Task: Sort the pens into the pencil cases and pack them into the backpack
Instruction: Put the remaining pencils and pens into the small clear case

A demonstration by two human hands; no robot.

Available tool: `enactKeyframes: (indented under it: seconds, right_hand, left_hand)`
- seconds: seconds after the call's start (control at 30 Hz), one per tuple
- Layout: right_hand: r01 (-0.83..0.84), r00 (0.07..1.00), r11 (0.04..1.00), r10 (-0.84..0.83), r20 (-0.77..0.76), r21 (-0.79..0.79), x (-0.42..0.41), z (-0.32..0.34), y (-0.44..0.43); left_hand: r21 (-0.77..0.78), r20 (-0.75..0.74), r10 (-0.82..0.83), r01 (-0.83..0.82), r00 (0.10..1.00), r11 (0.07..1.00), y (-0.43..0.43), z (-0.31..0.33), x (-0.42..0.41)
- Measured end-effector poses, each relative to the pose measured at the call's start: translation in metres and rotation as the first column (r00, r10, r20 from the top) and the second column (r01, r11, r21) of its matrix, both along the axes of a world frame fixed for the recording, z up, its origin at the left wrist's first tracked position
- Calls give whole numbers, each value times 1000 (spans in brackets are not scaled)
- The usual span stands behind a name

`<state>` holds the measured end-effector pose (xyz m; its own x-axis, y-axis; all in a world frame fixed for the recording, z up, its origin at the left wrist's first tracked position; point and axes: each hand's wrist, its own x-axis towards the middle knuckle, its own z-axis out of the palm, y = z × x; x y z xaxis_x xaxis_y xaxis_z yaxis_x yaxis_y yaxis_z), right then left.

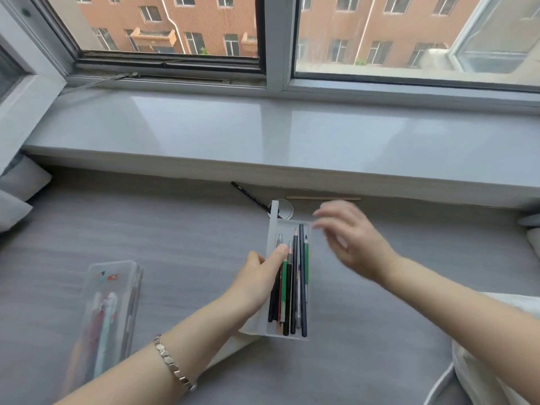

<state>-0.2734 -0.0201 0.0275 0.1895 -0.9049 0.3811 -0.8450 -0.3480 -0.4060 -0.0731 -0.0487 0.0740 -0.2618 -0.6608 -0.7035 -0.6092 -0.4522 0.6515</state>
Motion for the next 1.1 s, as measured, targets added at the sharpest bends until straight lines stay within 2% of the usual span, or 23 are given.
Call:
enactKeyframes:
  seconds: [0.07,0.1,0.13,0.2,0.3,0.4,0.47,0.53,0.63,0.8,0.97,1.03,1.1]
  right_hand:
    - [309,949,920,-317,-7,239,-16,5,-29]
    - [382,921,840,-383,-79,386,-21,1,-43]
    - [423,903,758,-397,-164,496,-25,-4,-55]
    - [464,886,688,-349,-306,558,-24,-15,-75]
    - [506,843,668,-253,-474,545,-14,-27,-94]
    - [516,820,654,-188,-541,554,-4,-31,-106]
    - [461,870,660,-202,-450,594,10,-29,-118]
    - [368,930,666,-257,-264,649,30,-26,-134]
    - [265,959,696,-263,-107,668,57,-28,-155]
    - [291,953,684,-265,-144,668,79,-38,-159]
    - [242,970,728,-179,-163,641,71,-27,-129]
    - [244,970,732,-198,-144,636,62,-14,-102]
    - [272,955,685,-275,-106,676,52,2,-68]
  left_hand:
    - [10,9,9,-9,1000,1000,-7,-1,-2]
    - [10,10,21,-21,1000,1000,-12,-4,-2]
    - [10,6,33,-33,999,999,-15,-5,-2]
    - [13,-1,55,-55,998,998,-21,-6,0]
    - [19,-5,73,-73,997,997,-30,-10,6]
    - [12,4,89,-89,996,996,-40,-12,14]
    - [1,7,106,-106,994,994,-47,-13,20]
    - [0,18,119,-119,993,993,-51,-13,25]
    - [-3,22,137,-137,990,991,-56,-10,32]
    - [-12,19,183,-183,983,983,-59,-11,51]
    - [-25,5,188,-188,982,982,-53,-7,58]
    - [-25,-4,179,-179,984,984,-46,-4,58]
    - [-13,-9,174,-174,985,985,-39,-1,58]
